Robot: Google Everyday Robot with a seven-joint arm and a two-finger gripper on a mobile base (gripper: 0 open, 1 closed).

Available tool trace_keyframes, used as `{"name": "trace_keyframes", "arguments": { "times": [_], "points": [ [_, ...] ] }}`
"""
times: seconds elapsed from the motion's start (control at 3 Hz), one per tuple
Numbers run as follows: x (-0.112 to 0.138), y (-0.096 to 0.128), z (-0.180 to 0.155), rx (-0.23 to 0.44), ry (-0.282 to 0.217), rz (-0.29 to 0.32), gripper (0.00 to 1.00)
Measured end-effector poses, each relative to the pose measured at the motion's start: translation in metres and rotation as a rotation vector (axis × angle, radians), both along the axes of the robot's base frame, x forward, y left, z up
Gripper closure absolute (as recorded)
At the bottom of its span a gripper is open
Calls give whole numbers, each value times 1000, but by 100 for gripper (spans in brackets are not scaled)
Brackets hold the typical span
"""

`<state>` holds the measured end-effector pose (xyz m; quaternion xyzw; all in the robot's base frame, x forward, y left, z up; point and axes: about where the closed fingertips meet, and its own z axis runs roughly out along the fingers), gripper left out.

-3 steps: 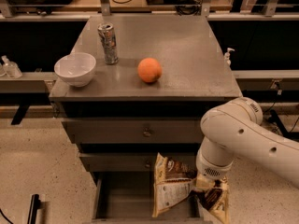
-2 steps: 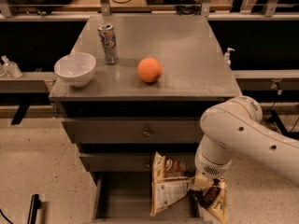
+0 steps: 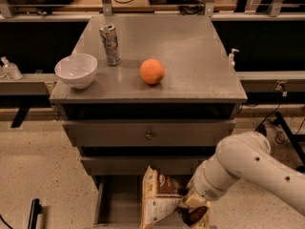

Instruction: Place brown chip bag into bottom drawer

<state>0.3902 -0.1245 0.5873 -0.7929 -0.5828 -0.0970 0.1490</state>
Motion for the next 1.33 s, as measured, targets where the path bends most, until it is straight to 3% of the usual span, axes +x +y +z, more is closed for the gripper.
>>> {"name": "trace_keyframes", "arguments": {
  "times": [0.33,0.67,1.0,1.33],
  "points": [
    [-1,48,-43,105,-155,56,100],
    [18,80,-69,161,-232,69,100],
    [24,83,-69,170,-258,69,100],
    [32,74,-104,133,-207,51,100]
  ]
}}
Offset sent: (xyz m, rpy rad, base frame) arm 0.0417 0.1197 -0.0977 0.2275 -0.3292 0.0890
